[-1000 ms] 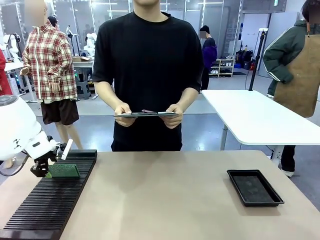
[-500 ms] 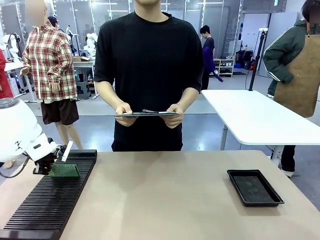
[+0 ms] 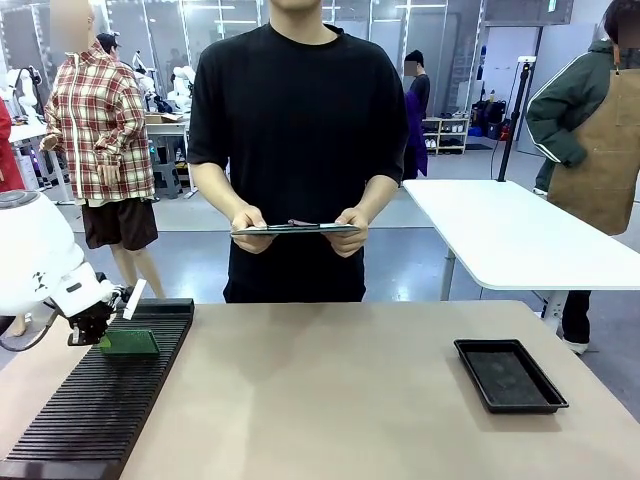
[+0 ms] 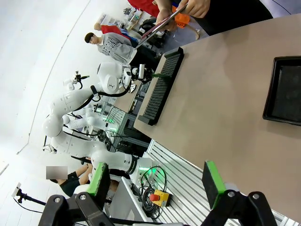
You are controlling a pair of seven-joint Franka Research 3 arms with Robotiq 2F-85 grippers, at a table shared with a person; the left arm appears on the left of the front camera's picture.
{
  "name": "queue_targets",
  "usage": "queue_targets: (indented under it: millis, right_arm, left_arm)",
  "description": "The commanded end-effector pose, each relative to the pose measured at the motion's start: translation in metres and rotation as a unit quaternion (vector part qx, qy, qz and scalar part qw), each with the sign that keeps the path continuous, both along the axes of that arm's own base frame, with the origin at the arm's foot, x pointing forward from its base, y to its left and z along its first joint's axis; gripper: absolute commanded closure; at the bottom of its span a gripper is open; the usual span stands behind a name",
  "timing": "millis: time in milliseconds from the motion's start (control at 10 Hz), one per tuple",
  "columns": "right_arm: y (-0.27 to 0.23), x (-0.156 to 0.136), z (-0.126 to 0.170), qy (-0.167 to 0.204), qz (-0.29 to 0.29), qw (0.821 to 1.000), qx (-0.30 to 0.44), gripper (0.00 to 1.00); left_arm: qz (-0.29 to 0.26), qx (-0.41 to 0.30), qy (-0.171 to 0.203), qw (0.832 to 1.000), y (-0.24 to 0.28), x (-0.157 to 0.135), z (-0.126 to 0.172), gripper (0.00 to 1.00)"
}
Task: Inspect the PCB.
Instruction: Pick up the Blank PCB and present it to the human.
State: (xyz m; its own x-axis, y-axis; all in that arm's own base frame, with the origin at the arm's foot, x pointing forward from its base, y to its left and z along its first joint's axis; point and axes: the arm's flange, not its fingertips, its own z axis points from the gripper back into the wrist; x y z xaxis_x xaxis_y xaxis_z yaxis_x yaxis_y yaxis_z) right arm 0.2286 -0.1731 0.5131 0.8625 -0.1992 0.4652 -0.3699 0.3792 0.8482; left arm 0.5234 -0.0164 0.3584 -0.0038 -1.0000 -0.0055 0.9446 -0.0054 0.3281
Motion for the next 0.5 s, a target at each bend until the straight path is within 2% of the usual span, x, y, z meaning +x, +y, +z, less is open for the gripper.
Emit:
queue_targets:
  millis: [0,300,400]
  right_arm:
    - [-0.001,-0.001,0.000,-0.002,0.000,1.000,0.002,0.00]
    - [-0.001,-0.001,0.000,-0.002,0.000,1.000,0.002,0.00]
    - [-0.001,-0.001,0.000,-0.002,0.000,1.000,0.002,0.00]
  left_arm:
    - [0.006,-0.030,0.012,0.999,0.005,0.001,0.016,1.00]
    - [0.026,-0.062,-0.002,0.998,0.011,-0.007,0.056,1.00]
    - [0.042,-0.069,0.011,0.997,0.016,-0.009,0.068,1.00]
